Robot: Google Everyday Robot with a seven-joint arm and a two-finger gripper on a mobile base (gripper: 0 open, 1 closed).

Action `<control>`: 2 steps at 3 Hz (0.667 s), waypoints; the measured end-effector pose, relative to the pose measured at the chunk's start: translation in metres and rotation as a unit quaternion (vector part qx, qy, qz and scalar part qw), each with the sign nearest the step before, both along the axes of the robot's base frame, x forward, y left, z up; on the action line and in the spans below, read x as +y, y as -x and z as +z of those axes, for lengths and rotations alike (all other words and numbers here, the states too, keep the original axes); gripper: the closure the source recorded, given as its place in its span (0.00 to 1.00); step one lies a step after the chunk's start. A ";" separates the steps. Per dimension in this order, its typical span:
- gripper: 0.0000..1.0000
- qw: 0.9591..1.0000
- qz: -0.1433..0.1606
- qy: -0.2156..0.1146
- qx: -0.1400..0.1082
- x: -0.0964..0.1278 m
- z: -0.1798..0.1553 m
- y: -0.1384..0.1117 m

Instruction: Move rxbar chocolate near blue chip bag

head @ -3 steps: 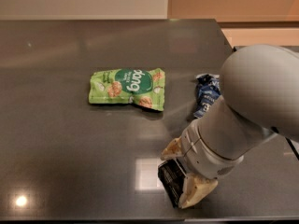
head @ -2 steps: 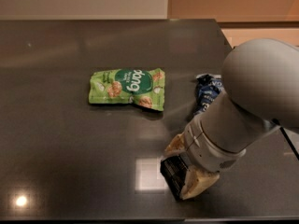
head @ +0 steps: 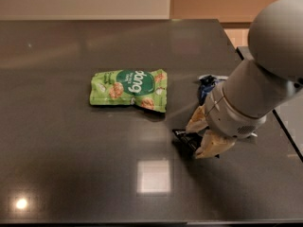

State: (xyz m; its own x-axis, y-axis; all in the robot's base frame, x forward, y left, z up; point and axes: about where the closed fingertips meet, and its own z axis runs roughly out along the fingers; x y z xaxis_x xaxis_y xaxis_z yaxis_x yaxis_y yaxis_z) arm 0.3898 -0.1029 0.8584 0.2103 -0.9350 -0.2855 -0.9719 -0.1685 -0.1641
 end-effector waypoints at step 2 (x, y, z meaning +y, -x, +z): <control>1.00 0.996 -0.074 0.006 -0.048 -0.047 0.022 -0.060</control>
Offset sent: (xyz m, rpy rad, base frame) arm 0.0936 -0.0771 0.0278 -0.0170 -0.1444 -0.2347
